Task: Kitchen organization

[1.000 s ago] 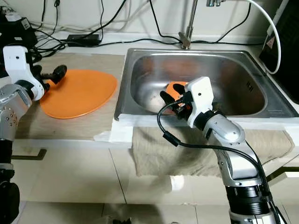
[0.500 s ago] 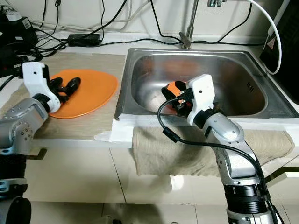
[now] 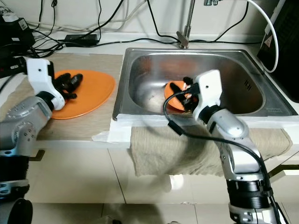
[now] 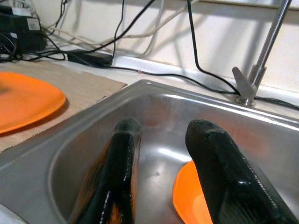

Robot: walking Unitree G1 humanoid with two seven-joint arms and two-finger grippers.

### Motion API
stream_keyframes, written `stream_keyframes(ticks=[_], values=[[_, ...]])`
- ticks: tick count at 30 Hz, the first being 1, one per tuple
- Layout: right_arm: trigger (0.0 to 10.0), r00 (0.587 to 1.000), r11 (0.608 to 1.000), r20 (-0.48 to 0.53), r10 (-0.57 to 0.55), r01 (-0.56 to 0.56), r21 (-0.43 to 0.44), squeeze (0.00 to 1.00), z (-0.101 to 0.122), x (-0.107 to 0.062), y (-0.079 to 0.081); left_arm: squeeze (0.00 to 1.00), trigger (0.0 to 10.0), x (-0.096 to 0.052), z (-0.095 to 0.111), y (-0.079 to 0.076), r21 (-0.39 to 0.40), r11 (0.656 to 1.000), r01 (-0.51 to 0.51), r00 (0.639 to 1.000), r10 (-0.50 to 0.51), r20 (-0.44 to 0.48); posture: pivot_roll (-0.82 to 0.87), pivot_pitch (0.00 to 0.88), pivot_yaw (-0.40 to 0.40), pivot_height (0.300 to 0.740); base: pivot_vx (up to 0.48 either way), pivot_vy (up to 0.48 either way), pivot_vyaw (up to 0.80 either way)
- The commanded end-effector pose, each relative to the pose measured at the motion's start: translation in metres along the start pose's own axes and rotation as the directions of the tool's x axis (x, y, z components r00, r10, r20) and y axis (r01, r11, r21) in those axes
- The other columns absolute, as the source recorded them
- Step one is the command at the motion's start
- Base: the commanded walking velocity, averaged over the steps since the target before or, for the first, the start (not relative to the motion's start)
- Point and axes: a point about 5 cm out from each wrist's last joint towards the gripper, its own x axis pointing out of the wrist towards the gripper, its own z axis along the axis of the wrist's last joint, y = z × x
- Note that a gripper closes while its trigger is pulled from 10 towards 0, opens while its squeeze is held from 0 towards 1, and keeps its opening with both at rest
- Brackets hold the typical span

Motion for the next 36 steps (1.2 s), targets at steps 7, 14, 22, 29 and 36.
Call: stream_keyframes(ticks=[7,14,22,29,36], values=[[0.0,0.999,1.0,-0.031,0.028,-0.029,-0.008,0.0,-0.006,0.004,0.001,0.0,0.0,-0.003,0.001,0.005,-0.013,0.999,-0.038,0.999,0.038,0.006,0.01,0.0,-0.012,0.74,0.0,0.0,0.0],[0.0,0.998,0.999,-0.051,0.045,-0.045,0.007,0.0,-0.014,0.008,0.007,0.0,0.0,-0.008,0.003,0.006,0.009,0.999,-0.038,0.999,0.038,0.001,0.05,0.0,0.007,0.74,0.0,0.0,0.0],[0.0,0.998,0.999,-0.038,0.053,-0.053,-0.002,0.0,-0.016,0.013,0.013,0.0,0.0,-0.001,0.007,0.001,0.029,1.0,-0.006,1.0,0.006,0.015,0.04,0.0,0.004,0.74,0.0,0.0,0.0],[0.0,0.992,0.993,-0.059,0.112,-0.114,-0.026,0.0,-0.016,0.011,0.016,0.0,0.0,-0.002,0.006,-0.002,0.045,0.999,0.023,1.0,-0.023,-0.015,0.05,0.0,0.006,0.74,0.0,0.0,0.0],[10.0,0.992,0.991,-0.026,0.124,-0.125,-0.046,0.0,0.0,0.014,0.007,0.0,10.0,0.0,0.005,0.013,0.086,0.995,-0.046,0.997,0.051,-0.051,0.05,0.0,0.002,0.74,0.0,0.0,0.0]])
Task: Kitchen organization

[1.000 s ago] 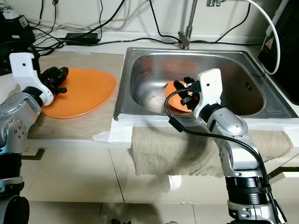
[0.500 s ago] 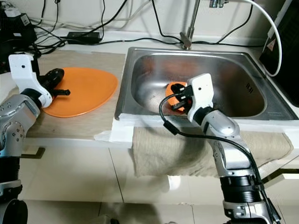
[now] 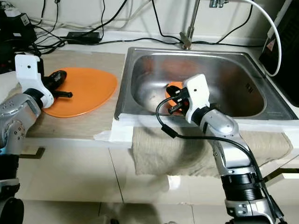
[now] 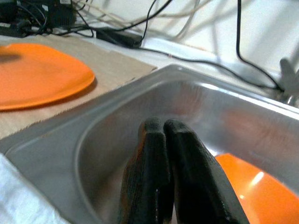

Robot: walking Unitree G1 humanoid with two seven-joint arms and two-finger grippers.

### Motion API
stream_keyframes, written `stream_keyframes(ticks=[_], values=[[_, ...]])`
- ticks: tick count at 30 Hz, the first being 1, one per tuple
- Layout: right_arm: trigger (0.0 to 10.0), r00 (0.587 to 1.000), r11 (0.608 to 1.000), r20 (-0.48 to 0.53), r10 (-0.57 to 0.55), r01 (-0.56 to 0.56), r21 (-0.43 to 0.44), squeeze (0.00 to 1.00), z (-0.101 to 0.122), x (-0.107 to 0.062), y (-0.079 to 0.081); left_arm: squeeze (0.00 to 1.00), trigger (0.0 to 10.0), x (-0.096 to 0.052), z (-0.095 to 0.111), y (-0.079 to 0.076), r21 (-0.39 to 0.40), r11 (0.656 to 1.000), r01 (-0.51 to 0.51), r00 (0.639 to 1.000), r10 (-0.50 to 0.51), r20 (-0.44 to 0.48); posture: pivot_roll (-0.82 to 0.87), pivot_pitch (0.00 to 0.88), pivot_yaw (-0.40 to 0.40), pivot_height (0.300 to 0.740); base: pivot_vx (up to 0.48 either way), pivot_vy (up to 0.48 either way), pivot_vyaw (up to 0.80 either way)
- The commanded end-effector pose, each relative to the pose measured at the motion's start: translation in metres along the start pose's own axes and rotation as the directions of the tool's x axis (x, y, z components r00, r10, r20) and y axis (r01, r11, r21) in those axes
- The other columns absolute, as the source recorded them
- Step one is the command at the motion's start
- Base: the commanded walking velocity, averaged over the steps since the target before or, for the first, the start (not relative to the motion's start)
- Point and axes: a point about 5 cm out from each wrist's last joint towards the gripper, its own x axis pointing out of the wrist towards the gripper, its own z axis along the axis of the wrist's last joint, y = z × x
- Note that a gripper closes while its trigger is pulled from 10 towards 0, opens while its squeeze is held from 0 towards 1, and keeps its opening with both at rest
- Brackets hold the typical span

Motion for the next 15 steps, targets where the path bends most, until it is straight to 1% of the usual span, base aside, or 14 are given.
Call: stream_keyframes(ticks=[1,3,4,5,6,9,15], values=[[10.0,0.999,1.0,0.032,-0.003,0.004,-0.01,0.0,0.01,0.0004,-0.004,0.0,10.0,0.0017,0.0048,0.001,0.008,1.0,-0.004,1.0,0.004,0.006,0.05,0.0,0.002,0.74,0.0,0.0,0.0],[10.0,0.999,1.0,0.033,-0.008,0.009,-0.013,0.0,0.0098,0.0014,-0.0038,0.0,10.0,0.0018,0.0039,0.0018,0.01,1.0,-0.012,1.0,0.012,0.006,0.05,0.0,0.001,0.74,0.0,0.0,0.0],[10.0,0.999,0.999,0.036,-0.038,0.037,0.011,0.0,0.0088,0.0034,-0.0044,0.0,10.0,0.0019,0.0021,0.0033,0.006,0.999,-0.034,0.999,0.034,0.006,0.05,0.0,-0.006,0.74,0.0,0.0,0.0],[10.0,0.999,0.999,0.036,-0.038,0.037,0.011,0.0,0.0088,0.0034,-0.0044,0.0,10.0,0.0019,0.0021,0.0033,0.006,0.999,-0.034,0.999,0.034,0.006,0.05,0.0,-0.006,0.74,0.0,0.0,0.0],[10.0,0.998,0.998,0.03,-0.053,0.052,0.018,1.0,0.0079,0.004,-0.0055,0.0,10.0,0.002,0.0015,0.0032,0.007,0.999,-0.039,0.999,0.039,0.005,0.05,0.0,-0.011,0.74,0.0,0.0,0.0],[10.0,1.0,1.0,0.006,-0.025,0.025,0.003,1.0,0.0056,0.0047,-0.0042,0.0,10.0,0.0001,0.0025,0.0018,0.012,0.999,-0.033,0.999,0.033,0.009,0.06,0.0,-0.01,0.74,0.0,0.0,0.0],[10.0,0.999,0.999,0.004,-0.054,0.054,-0.009,1.0,0.0052,0.0071,-0.0081,0.0,10.0,-0.0003,0.002,0.0047,0.014,0.999,-0.047,0.999,0.047,0.005,0.07,0.0,-0.011,0.74,0.0,0.0,0.0]])
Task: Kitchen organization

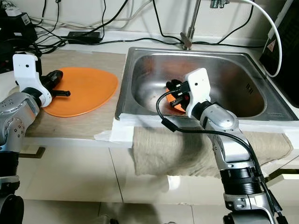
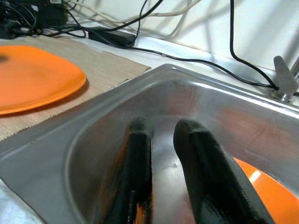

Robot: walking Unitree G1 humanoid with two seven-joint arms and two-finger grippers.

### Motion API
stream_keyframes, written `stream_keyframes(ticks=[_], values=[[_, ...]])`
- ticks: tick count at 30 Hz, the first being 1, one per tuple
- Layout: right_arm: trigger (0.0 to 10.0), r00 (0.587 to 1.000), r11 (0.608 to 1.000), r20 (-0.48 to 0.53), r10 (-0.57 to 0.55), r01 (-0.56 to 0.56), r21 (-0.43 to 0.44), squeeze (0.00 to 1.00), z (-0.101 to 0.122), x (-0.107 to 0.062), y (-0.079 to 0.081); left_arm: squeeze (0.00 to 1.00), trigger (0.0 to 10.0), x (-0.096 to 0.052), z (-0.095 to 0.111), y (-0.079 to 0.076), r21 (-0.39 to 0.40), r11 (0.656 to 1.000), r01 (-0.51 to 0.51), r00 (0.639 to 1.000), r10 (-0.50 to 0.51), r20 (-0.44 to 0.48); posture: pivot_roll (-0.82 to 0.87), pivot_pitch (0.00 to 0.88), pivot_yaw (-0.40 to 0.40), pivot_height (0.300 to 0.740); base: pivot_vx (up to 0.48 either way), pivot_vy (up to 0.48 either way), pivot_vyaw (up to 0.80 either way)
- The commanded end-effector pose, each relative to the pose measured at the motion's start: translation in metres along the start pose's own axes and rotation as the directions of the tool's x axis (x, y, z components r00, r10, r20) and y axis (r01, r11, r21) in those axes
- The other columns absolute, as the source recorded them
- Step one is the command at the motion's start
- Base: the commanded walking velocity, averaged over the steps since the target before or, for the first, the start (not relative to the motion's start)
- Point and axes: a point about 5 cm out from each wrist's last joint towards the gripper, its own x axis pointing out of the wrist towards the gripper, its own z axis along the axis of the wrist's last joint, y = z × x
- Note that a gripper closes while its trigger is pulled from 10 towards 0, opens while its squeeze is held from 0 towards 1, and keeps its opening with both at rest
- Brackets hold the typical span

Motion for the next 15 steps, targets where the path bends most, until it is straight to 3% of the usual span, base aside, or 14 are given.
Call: stream_keyframes(ticks=[1,15], values=[[10.0,1.0,1.0,0.016,-0.016,0.017,-0.025,1.0,0.0063,0.0015,-0.0047,0.0,10.0,-0.0014,0.0032,0.0024,0.013,1.0,-0.015,1.0,0.015,0.008,0.07,0.0,-0.011,0.74,0.0,0.0,0.0],[10.0,1.0,0.999,0.023,-0.01,0.011,-0.03,1.0,0.0052,0.0081,-0.0014,0.0,10.0,-0.0016,0.0069,0.0062,0.022,0.999,-0.028,0.999,0.028,0.02,0.09,0.0,-0.015,0.74,0.0,0.0,0.0]])
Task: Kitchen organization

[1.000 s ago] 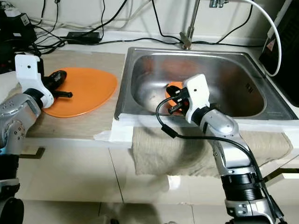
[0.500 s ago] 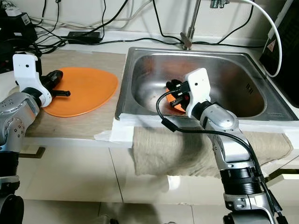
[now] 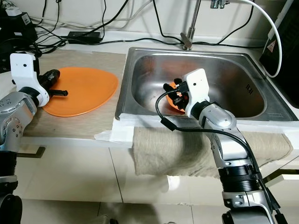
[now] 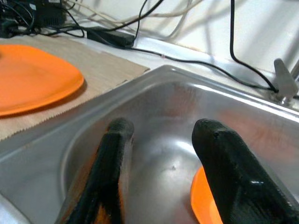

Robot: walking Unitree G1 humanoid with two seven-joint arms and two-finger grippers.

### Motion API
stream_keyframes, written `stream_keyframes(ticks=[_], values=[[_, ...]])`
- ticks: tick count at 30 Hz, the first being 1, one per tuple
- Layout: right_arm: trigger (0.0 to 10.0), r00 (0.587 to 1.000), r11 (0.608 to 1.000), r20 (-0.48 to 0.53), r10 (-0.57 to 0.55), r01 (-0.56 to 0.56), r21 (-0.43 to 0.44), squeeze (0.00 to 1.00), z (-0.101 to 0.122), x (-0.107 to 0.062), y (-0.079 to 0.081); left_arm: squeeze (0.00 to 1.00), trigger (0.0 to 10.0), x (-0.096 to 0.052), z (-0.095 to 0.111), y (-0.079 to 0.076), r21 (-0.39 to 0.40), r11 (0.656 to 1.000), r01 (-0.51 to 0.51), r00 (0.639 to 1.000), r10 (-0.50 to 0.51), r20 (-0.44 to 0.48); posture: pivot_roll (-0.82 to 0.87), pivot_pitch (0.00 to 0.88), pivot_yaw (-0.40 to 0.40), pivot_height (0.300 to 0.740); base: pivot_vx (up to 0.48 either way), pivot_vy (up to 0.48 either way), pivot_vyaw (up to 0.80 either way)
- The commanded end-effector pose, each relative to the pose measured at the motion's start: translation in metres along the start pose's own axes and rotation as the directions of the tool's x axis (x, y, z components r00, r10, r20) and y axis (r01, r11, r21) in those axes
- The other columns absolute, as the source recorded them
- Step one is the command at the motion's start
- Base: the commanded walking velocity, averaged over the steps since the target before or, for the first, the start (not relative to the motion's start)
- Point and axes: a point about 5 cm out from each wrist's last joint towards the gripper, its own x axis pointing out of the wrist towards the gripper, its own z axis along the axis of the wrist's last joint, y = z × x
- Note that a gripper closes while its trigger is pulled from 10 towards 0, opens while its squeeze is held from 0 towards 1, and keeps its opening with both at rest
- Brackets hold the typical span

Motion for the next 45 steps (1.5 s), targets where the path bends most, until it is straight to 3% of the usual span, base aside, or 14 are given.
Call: stream_keyframes(ticks=[1,6,14,15,29,37,42,45], values=[[10.0,1.0,1.0,0.013,-0.005,0.005,-0.021,1.0,0.003,0.002,-0.001,0.0,10.0,-0.001,0.004,0.001,0.006,1.0,-0.009,1.0,0.009,0.009,0.09,0.0,-0.014,0.74,0.0,0.0,0.0],[10.0,1.0,0.999,0.018,0.024,-0.023,-0.026,1.0,0.006,0.001,0.002,0.0,10.0,-0.005,-0.003,0.004,0.011,1.0,0.001,0.999,-0.001,-0.037,0.09,0.0,-0.019,0.74,0.0,0.0,0.0],[10.0,0.999,0.999,0.013,0.03,-0.029,-0.037,1.0,0.006,-0.003,0.002,0.0,10.0,-0.008,-0.014,0.022,0.06,0.996,-0.061,0.99,0.069,-0.126,0.08,0.0,-0.017,0.74,0.0,0.0,0.0],[10.0,0.999,0.998,0.009,0.046,-0.046,-0.038,0.0,0.006,-0.003,0.003,0.0,10.0,-0.009,-0.016,0.024,0.083,0.995,-0.062,0.987,0.073,-0.141,0.08,0.0,-0.015,0.74,0.0,0.0,0.0],[10.0,1.0,0.999,0.009,0.011,-0.01,-0.039,0.0,0.006,-0.005,-0.001,0.0,10.0,-0.009,-0.025,0.017,0.081,0.997,-0.007,0.978,0.024,-0.209,0.08,0.0,-0.009,0.74,0.0,0.0,0.0],[10.0,0.998,0.999,0.047,0.032,-0.034,0.038,0.0,0.019,-0.004,-0.006,0.0,10.0,-0.017,-0.042,0.029,0.065,0.996,-0.055,0.947,0.073,-0.311,0.08,0.0,-0.018,0.74,0.0,0.0,0.0],[10.0,0.998,0.998,0.052,0.028,-0.03,0.056,0.0,0.021,-0.004,-0.01,0.0,10.0,-0.019,-0.047,0.034,0.021,0.996,-0.092,0.948,0.094,-0.304,0.08,0.0,-0.021,0.74,0.0,0.0,0.0],[10.0,0.998,0.997,0.05,0.026,-0.03,0.065,0.0,0.021,-0.004,-0.01,0.0,10.0,-0.019,-0.049,0.03,-0.011,0.997,-0.081,0.96,0.076,-0.27,0.08,0.0,-0.025,0.74,0.0,0.0,0.0]])
